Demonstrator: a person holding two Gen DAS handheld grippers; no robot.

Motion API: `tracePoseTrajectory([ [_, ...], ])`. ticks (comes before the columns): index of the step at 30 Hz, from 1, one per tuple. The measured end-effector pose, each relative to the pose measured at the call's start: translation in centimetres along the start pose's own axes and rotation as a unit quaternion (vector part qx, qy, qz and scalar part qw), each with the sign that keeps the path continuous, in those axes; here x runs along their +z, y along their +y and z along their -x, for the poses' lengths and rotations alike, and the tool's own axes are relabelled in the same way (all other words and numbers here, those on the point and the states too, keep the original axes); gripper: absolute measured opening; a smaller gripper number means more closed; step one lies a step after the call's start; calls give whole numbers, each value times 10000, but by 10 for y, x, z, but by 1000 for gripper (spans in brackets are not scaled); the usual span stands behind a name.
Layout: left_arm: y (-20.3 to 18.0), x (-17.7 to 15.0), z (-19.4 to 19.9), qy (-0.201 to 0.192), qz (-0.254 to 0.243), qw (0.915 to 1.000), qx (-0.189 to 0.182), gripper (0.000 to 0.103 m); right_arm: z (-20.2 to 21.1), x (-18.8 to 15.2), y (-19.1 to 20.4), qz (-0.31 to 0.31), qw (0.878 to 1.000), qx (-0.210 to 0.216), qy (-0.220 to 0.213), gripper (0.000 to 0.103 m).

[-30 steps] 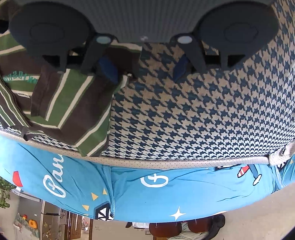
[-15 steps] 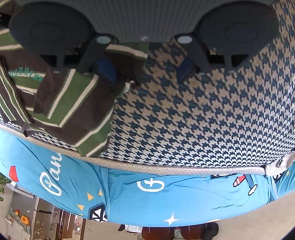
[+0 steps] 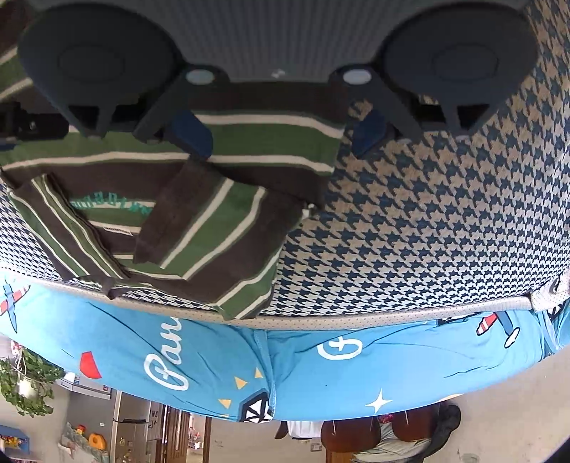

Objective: Fold clothes
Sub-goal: 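Lift the left gripper away from the folded shirt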

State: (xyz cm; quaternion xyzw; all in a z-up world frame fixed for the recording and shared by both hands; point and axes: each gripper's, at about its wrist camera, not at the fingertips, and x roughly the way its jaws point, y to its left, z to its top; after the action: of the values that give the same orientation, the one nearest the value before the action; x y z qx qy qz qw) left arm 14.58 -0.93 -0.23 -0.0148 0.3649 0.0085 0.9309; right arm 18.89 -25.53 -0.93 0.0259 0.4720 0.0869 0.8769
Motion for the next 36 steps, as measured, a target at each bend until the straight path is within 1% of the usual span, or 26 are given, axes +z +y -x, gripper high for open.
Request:
tracePoseTrajectory([
  [3, -6, -10, 8, 34, -166, 9998, -94, 89, 5, -1, -5, -75, 9999, -14, -68, 103],
  [11, -11, -25, 22, 129, -173, 9992, -322, 90, 15, -1, -22, -323, 9992, -47, -211, 103],
  [14, -14, -29, 25, 137, -227, 9991, -337, 98, 15, -2, -27, -354, 9991, -95, -196, 103],
  [18, -17, -36, 26, 181, -310, 9987, -360, 98, 12, -4, -34, -474, 9988, -60, -139, 103],
  [20, -19, -40, 25, 231, -352, 9985, -342, 99, 12, -6, -35, -461, 9988, -45, -165, 103],
  [21, -20, -41, 25, 206, -400, 9984, -328, 103, 12, -6, -35, -450, 9988, -45, -174, 103],
  [25, -20, -45, 23, 150, -422, 9984, -334, 103, 11, -8, -34, -373, 9991, -49, -194, 103],
  [31, -20, -50, 23, 18, -474, 9983, -333, 103, 10, -13, -31, -84, 9997, -105, -214, 103],
  [36, -20, -51, 23, -1, -470, 9983, -337, 103, 11, -17, -28, 85, 9994, -159, -308, 103],
])
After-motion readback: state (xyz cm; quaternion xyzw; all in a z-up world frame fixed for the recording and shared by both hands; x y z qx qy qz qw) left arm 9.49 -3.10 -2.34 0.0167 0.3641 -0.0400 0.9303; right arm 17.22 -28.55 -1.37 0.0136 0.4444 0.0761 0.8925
